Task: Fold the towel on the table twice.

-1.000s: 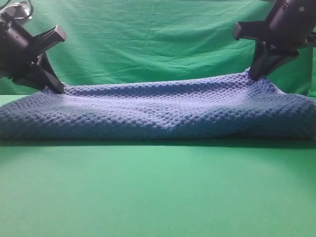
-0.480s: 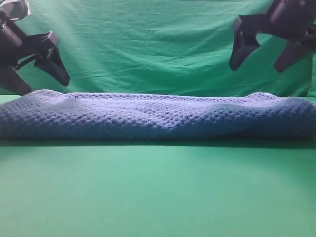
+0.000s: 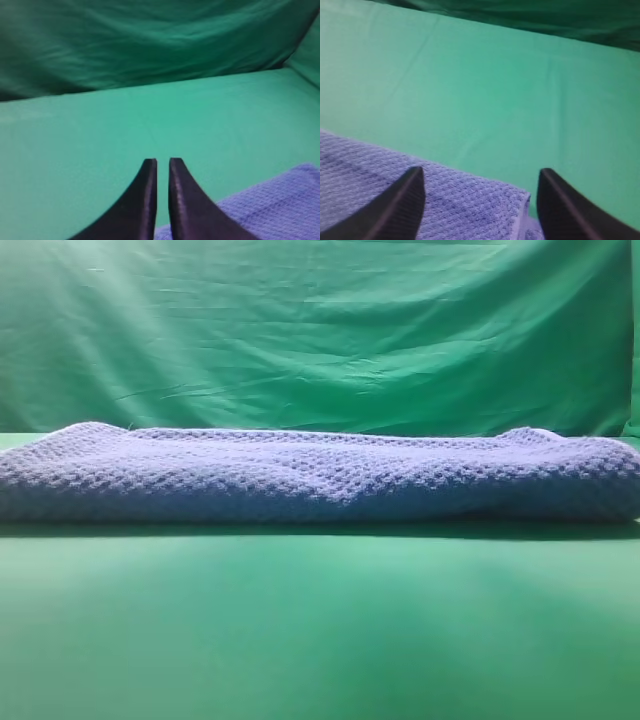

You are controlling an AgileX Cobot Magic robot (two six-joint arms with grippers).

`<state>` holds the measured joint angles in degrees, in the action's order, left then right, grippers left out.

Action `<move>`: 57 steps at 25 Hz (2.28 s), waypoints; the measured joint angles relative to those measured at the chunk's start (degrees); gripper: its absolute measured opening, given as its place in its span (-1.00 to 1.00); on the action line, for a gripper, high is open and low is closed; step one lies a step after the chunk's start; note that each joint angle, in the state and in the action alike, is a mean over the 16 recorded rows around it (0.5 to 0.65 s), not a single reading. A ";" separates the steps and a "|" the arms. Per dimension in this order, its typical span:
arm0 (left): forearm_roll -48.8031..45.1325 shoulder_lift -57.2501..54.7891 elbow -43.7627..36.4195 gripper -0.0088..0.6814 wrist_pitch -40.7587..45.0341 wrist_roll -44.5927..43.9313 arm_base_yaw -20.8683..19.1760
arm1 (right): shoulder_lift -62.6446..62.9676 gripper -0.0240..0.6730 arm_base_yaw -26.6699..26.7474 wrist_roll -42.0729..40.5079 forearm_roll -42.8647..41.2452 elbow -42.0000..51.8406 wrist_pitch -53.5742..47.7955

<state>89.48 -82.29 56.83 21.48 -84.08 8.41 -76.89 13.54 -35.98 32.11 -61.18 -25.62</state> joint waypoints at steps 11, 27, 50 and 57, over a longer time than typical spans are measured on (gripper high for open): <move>-30.98 19.64 0.00 -0.97 9.98 36.14 0.00 | 17.47 -0.93 0.00 9.99 -7.28 0.00 -14.75; -68.99 45.26 -0.82 -0.97 23.41 71.44 0.00 | 37.47 -0.93 0.00 25.79 -23.31 8.09 -21.58; -78.72 78.71 -34.44 -0.97 15.97 78.86 0.00 | 65.73 -0.93 0.00 20.77 -21.58 34.81 -8.32; -81.48 80.33 -42.21 -0.97 10.24 78.86 0.00 | 68.11 -0.93 0.00 19.64 -20.34 42.12 -3.57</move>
<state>8.00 -1.96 14.62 31.72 -5.22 8.41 -8.78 13.54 -16.34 11.77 -19.06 -29.19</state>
